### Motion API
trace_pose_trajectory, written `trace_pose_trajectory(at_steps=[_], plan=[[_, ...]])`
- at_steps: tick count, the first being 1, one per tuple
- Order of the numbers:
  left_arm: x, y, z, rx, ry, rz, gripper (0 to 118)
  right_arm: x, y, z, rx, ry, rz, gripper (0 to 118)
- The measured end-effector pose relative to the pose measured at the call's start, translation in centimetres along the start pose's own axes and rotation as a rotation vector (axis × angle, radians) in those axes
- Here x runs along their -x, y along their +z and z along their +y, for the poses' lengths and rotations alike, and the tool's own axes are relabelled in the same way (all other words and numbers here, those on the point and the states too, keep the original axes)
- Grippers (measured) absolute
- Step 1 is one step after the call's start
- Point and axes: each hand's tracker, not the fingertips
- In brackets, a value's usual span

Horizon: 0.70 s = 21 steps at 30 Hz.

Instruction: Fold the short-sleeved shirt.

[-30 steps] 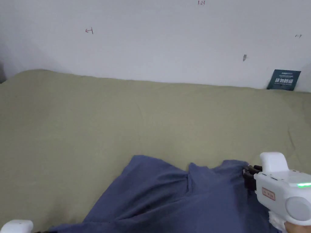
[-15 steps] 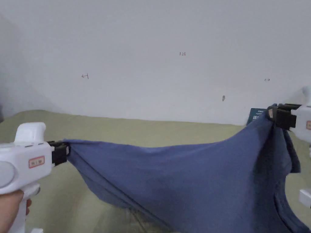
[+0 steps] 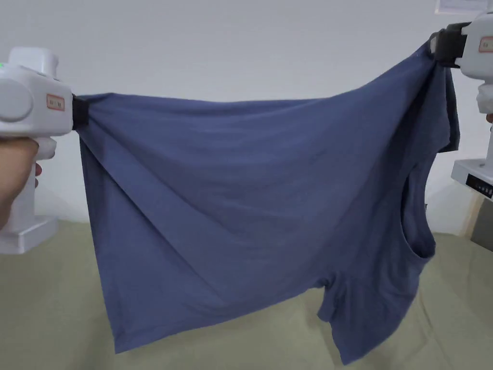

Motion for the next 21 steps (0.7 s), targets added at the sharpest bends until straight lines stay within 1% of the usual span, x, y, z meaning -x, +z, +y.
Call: trace_pose_trajectory(at_steps=[1, 2, 3, 7, 9, 11, 13, 16, 18, 21], plan=[[0.1, -0.2, 0.5, 0.002, -0.001, -0.001, 5, 0.0, -0.5, 0.2, -0.003, -0.026, -0.001, 6], [0.3, -0.5, 0.8, -0.007, -0.004, 0.009, 5, 0.0, -1.0, -0.1, -0.008, -0.07, 0.005, 6], [0.3, -0.8, 0.7, -0.007, -0.01, 0.016, 5, 0.0, -1.6, -0.6, 0.005, -0.085, 0.01, 6], [0.2, -3.2, -2.7, 0.042, -0.019, 0.049, 5, 0.9, -4.0, -5.1, 0.053, -0.075, 0.001, 6], [0.0, -4.9, -5.8, 0.088, -0.001, 0.06, 5, 1.4, -5.2, -8.6, 0.102, -0.072, -0.024, 6], [-0.3, -6.1, -8.9, 0.094, 0.013, 0.077, 5, 1.8, -6.1, -11.9, 0.139, -0.076, -0.059, 6], [-0.8, -6.6, -10.9, 0.124, 0.025, 0.076, 5, 2.0, -6.4, -14.2, 0.151, -0.071, -0.082, 6], [-1.0, -6.8, -13.2, 0.152, 0.036, 0.06, 5, 1.9, -5.6, -16.0, 0.164, -0.081, -0.076, 6], [-0.9, -5.8, -14.1, 0.15, 0.043, 0.047, 5, 1.8, -4.4, -16.7, 0.156, -0.082, -0.068, 6], [-0.7, -2.7, -15.7, 0.117, 0.046, 0.012, 5, 1.4, -0.9, -17.1, 0.139, -0.122, -0.02, 6]])
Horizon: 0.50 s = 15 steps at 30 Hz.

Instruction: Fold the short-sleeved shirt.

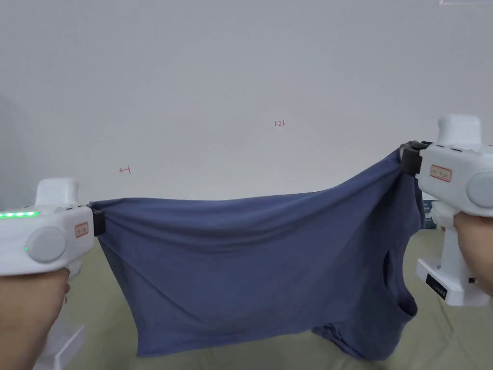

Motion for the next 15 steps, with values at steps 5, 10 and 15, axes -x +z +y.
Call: trace_pose_trajectory(at_steps=[5, 10, 15], plan=[[1.1, 6.5, -5.7, 0.038, -0.026, -0.074, 5, -1.0, 9.0, -5.0, 0.079, 0.006, 0.024, 6], [2.2, 13.5, -15.5, 0.182, -0.089, -0.116, 5, -2.2, 18.9, -14.0, 0.209, 0.014, 0.03, 6], [4.2, 16.8, -25.8, 0.398, -0.073, -0.114, 5, -3.3, 25.8, -25.4, 0.455, 0.047, 0.045, 6]])
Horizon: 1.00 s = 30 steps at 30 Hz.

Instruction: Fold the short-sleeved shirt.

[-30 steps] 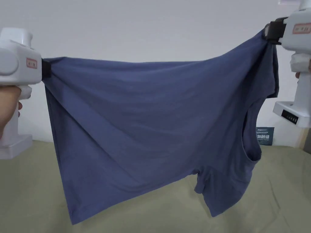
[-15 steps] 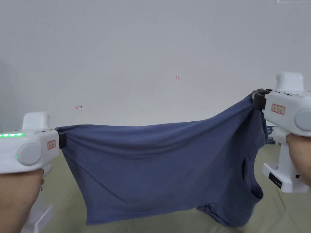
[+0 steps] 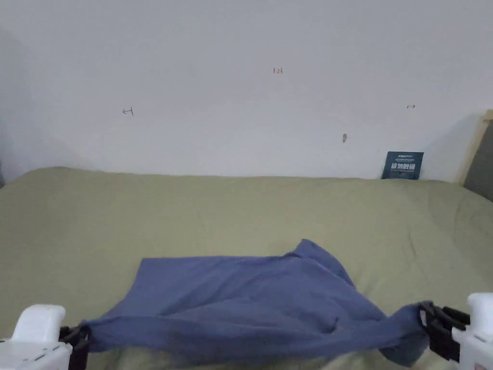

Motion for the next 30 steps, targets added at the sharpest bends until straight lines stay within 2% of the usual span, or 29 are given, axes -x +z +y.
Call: trace_pose_trajectory(at_steps=[3, 6, 7, 8, 9, 10, 11, 12, 14, 17, 20, 21, 22, 23, 24, 25, 26, 28, 29, 30], plan=[[0.0, -1.0, -5.2, 0.099, 0.001, 0.037, 5, 0.7, -0.8, -6.6, 0.179, 0.025, -0.002, 6], [-0.6, -1.5, -7.6, 0.15, 0.015, 0.054, 7, 1.4, -2.1, -10.4, 0.278, 0.031, -0.017, 7], [-0.7, -1.6, -8.1, 0.151, 0.02, 0.057, 9, 1.5, -2.2, -11.1, 0.294, 0.026, -0.024, 10], [-0.7, -1.4, -8.1, 0.135, 0.021, 0.051, 9, 1.3, -2.5, -11.1, 0.327, -0.017, -0.011, 10], [-0.1, -1.6, -8.3, 0.119, 0.025, 0.045, 37, 1.2, -2.4, -10.9, 0.332, -0.053, -0.013, 41], [-0.2, -0.9, -8.1, 0.082, 0.02, 0.054, 77, 1.2, -2.0, -10.5, 0.315, -0.08, -0.008, 83], [-0.5, 0.1, -7.5, 0.046, 0.017, 0.07, 111, 1.6, -1.0, -9.7, 0.29, -0.087, -0.017, 110], [-1.0, 1.7, -6.9, -0.013, 0.013, 0.086, 118, 2.1, 0.4, -8.6, 0.211, -0.087, -0.009, 117], [-3.5, 6.5, -5.6, -0.218, 0.011, 0.023, 118, 3.4, 2.7, -6.2, 0.057, -0.092, 0.012, 116], [-6.4, 10.5, -4.0, -0.435, -0.034, -0.033, 118, 6.1, 6.2, -2.5, -0.159, -0.105, 0.05, 116], [-8.5, 13.0, -3.2, -0.552, -0.067, -0.005, 118, 8.7, 9.1, -0.1, -0.343, -0.081, 0.068, 113], [-8.6, 13.2, -3.2, -0.56, -0.066, -0.004, 115, 9.2, 9.8, 0.3, -0.379, -0.066, 0.063, 104], [-8.9, 13.6, -3.1, -0.556, -0.066, -0.008, 106, 9.8, 10.5, 0.6, -0.418, -0.045, 0.064, 87], [-9.0, 14.0, -2.9, -0.565, -0.072, -0.003, 87, 10.3, 10.8, 0.9, -0.426, -0.018, 0.063, 57], [-8.8, 13.8, -2.9, -0.567, -0.076, 0.008, 43, 10.7, 11.0, 1.1, -0.424, 0.004, 0.057, 10], [-8.5, 13.4, -2.9, -0.565, -0.093, 0.027, 12, 11.0, 11.0, 1.2, -0.418, 0.025, 0.033, 5], [-8.4, 13.2, -2.8, -0.556, -0.115, 0.057, 4, 11.3, 10.7, 1.2, -0.403, 0.039, 0.005, 4], [-7.6, 12.8, -2.6, -0.526, -0.111, 0.04, 4, 11.0, 10.5, 1.0, -0.385, 0.008, 0.058, 4], [-6.9, 12.5, -2.7, -0.492, -0.08, -0.01, 4, 10.8, 10.4, 0.8, -0.36, -0.041, 0.091, 4], [-6.1, 12.0, -2.6, -0.439, -0.056, -0.011, 4, 10.8, 10.4, 0.6, -0.357, -0.056, 0.065, 4]])
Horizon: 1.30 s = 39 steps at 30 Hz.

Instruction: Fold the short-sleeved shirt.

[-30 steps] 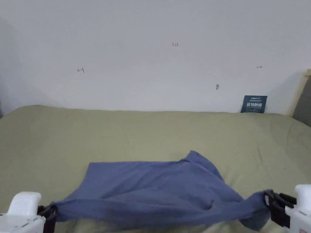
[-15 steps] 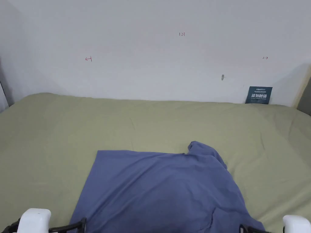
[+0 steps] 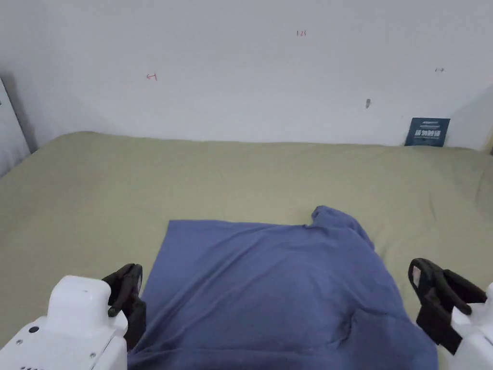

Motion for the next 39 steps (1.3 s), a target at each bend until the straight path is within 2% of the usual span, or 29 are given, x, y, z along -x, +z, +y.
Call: trace_pose_trajectory(at_steps=[4, 5, 8, 9, 10, 11, 12, 17, 18, 19, 20, 21, 22, 23, 24, 25, 26, 27, 29, 30, 31, 32, 33, 35, 36, 38, 39], plan=[[4.5, -2.4, -2.5, 0.23, 0.013, 0.064, 4, -0.5, 0.7, -1.3, 0.024, 0.002, -0.016, 4], [6.1, -3.3, -3.6, 0.322, 0.021, 0.037, 4, -0.6, 0.8, -1.7, 0.037, 0.001, -0.022, 4], [8.4, -5.4, -7.4, 0.435, -0.027, -0.009, 9, -1.2, 0.6, -2.9, 0.091, -0.01, -0.038, 4], [9.0, -6.3, -8.5, 0.472, -0.015, -0.023, 45, -1.4, 0.5, -3.3, 0.106, -0.021, -0.038, 5], [9.3, -7.0, -9.4, 0.501, -0.002, -0.04, 86, -1.5, 0.3, -3.5, 0.117, -0.028, -0.042, 5], [9.4, -8.1, -10.6, 0.532, 0.005, -0.05, 112, -1.7, 0.2, -3.8, 0.129, -0.033, -0.048, 5], [9.3, -8.7, -11.4, 0.551, -0.016, -0.054, 114, -1.8, 0.1, -4.0, 0.14, -0.035, -0.051, 5], [5.9, -9.3, -11.8, 0.604, -0.085, -0.079, 110, -3.4, -0.8, -5.4, 0.238, 0.005, -0.09, 5], [5.4, -9.5, -12.1, 0.618, -0.088, -0.082, 100, -4.1, -1.1, -6.0, 0.277, -0.004, -0.099, 5], [5.4, -9.5, -11.8, 0.631, -0.083, -0.077, 84, -4.8, -1.4, -6.6, 0.315, -0.008, -0.112, 5], [5.2, -9.6, -11.9, 0.643, -0.075, -0.072, 62, -5.6, -1.7, -7.2, 0.354, -0.008, -0.127, 5], [5.0, -9.6, -12.0, 0.644, -0.067, -0.071, 29, -6.5, -2.0, -7.9, 0.392, -0.012, -0.137, 5], [4.8, -9.8, -12.0, 0.654, -0.065, -0.069, 14, -7.5, -2.3, -8.6, 0.449, -0.009, -0.146, 5], [5.2, -10.5, -12.3, 0.669, -0.073, -0.059, 10, -8.5, -2.7, -9.6, 0.495, 0.01, -0.172, 6], [5.3, -10.5, -12.3, 0.665, -0.079, -0.058, 7, -9.4, -2.8, -10.3, 0.515, 0.017, -0.192, 23], [5.3, -10.4, -12.3, 0.664, -0.068, -0.06, 4, -10.2, -2.9, -11.0, 0.537, 0.012, -0.198, 60], [5.4, -10.5, -12.1, 0.677, -0.012, -0.069, 4, -11.1, -3.0, -11.5, 0.573, -0.027, -0.171, 102], [5.3, -10.5, -12.0, 0.678, 0.005, -0.069, 3, -11.9, -3.2, -12.2, 0.605, -0.066, -0.154, 118], [4.9, -10.2, -11.8, 0.671, -0.015, -0.055, 3, -12.3, -3.4, -13.7, 0.649, -0.081, -0.124, 114], [4.8, -10.2, -11.7, 0.674, -0.018, -0.054, 3, -12.4, -3.6, -14.2, 0.597, -0.055, -0.173, 114], [5.1, -10.5, -12.1, 0.678, -0.016, -0.053, 3, -12.3, -4.1, -15.4, 0.652, -0.036, -0.184, 112], [5.0, -10.4, -12.0, 0.675, -0.021, -0.047, 3, -12.4, -4.7, -16.3, 0.694, -0.027, -0.183, 105], [4.8, -10.4, -11.9, 0.676, -0.022, -0.035, 3, -12.5, -5.2, -17.0, 0.722, -0.045, -0.165, 80], [4.5, -10.3, -11.9, 0.672, -0.017, -0.03, 2, -12.5, -6.0, -17.9, 0.742, -0.052, -0.158, 20], [4.3, -10.3, -11.8, 0.669, -0.023, -0.024, 2, -12.5, -6.3, -18.2, 0.741, -0.047, -0.164, 9], [4.1, -10.1, -11.5, 0.669, -0.032, -0.014, 1, -12.7, -6.2, -18.1, 0.739, -0.064, -0.165, 9], [4.7, -10.1, -11.8, 0.664, -0.024, -0.017, 1, -12.8, -6.1, -17.6, 0.73, -0.11, -0.156, 7]])
